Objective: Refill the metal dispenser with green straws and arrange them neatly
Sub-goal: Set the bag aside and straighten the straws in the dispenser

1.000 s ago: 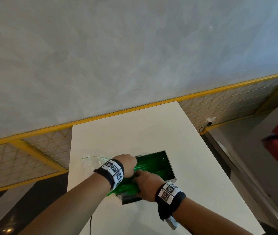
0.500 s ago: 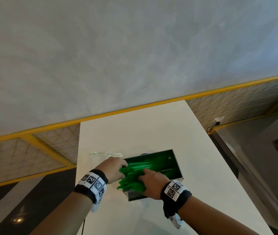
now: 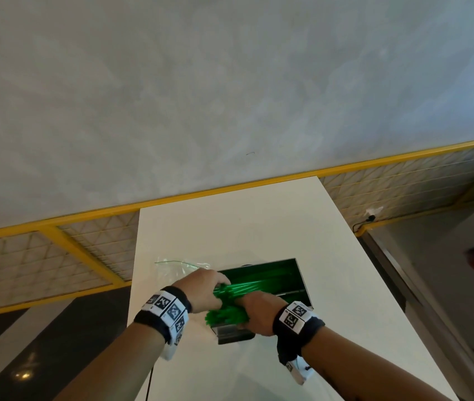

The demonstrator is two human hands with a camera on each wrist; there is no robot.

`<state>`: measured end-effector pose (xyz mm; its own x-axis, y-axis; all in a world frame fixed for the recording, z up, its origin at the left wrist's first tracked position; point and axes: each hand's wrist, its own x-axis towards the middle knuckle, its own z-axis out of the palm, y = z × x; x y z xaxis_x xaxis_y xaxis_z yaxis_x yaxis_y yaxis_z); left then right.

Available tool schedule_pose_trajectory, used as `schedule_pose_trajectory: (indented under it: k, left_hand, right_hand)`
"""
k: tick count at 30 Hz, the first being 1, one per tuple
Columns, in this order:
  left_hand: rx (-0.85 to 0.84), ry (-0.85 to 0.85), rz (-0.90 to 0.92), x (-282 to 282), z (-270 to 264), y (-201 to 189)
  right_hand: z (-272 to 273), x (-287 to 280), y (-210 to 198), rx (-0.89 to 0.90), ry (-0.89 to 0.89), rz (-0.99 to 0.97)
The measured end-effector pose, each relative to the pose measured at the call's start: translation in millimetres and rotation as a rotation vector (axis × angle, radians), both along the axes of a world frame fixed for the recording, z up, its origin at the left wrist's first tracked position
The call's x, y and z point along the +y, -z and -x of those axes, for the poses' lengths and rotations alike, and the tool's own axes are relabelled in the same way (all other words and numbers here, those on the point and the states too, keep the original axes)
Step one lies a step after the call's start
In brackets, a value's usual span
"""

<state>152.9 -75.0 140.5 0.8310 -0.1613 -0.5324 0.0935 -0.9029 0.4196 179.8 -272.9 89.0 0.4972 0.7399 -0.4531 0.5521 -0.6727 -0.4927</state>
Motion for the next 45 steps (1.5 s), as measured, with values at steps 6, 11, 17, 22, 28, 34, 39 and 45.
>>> schedule_pose_trajectory:
  k: [6, 11, 17, 22, 28, 34, 39, 45]
  left_hand:
    - [-0.057, 0.062, -0.082, -0.4, -8.1, 2.4]
    - [-0.104, 0.044, -0.082, -4.7, -15.1, 9.1]
    - [-0.092, 0.047, -0.021, -1.1, -13.7, 9.4]
    - [-0.231, -0.026, 0.024, 19.1, -6.1, 0.4]
    - [-0.307, -0.078, 0.085, 30.1, 2.7, 4.5]
    - [-0.305, -0.046, 0.08, 33.9, 4.5, 13.6]
    - [-0.287, -0.012, 0.117, 21.3, 8.2, 21.0]
    - [-0.246, -0.016, 0.086, 13.9, 13.2, 17.9]
  right_hand:
    - [0.7, 0.6, 0.6, 0.032, 0.037, -0.016]
    - [-0.5, 1.1, -1.7, 0.029, 0.018, 0.011]
    - [0.5, 0.0, -7.5, 0.053, 0.024, -0.058]
    - [0.8, 0.8, -6.8, 0.049, -0.004, -0.047]
    - [-4.9, 1.2, -16.7, 0.052, 0.017, -0.143]
    - [-23.7, -12.6, -32.2, 0.094, 0.148, -0.328]
    - [-21.8, -3.9, -43.6, 0.116, 0.159, -0.394]
    - [-21.6, -6.3, -59.4, 0.132, 0.178, -0.427]
